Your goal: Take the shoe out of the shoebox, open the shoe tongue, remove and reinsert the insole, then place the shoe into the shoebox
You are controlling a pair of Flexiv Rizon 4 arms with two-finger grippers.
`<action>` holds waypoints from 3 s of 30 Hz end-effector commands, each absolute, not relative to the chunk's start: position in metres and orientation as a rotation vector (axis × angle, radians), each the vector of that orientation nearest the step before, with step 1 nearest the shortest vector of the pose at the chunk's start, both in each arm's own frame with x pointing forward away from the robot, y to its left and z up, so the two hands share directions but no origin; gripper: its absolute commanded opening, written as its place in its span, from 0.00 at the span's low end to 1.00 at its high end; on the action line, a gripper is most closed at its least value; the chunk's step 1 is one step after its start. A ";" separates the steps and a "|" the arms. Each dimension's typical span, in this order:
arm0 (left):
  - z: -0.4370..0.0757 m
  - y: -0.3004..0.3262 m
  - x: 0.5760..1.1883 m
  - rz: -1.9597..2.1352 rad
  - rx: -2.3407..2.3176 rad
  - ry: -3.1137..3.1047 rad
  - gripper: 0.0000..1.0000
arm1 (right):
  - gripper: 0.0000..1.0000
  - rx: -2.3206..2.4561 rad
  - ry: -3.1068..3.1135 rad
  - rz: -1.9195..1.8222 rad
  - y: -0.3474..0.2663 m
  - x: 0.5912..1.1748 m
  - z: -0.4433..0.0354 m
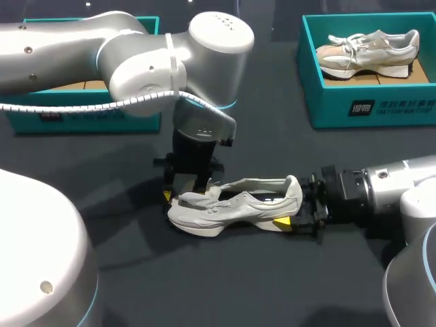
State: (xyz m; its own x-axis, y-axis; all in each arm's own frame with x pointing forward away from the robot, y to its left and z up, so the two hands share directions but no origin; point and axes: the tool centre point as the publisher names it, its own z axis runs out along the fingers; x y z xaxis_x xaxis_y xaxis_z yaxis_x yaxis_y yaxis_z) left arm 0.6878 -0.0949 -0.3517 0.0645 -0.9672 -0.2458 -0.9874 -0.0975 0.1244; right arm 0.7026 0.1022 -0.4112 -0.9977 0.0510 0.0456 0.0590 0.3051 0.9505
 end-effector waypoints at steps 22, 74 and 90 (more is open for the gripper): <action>-0.212 -0.134 0.684 -0.182 -1.715 2.792 0.52 | 0.00 -0.110 -2.536 -1.841 0.105 0.702 -0.413; -0.274 -0.232 0.690 -0.093 -0.301 3.351 0.00 | 0.00 -0.110 -2.536 -1.841 0.105 0.702 -0.413; -0.316 -0.238 0.690 -0.039 -0.246 3.374 0.00 | 0.00 -0.110 -2.536 -1.841 0.105 0.702 -0.413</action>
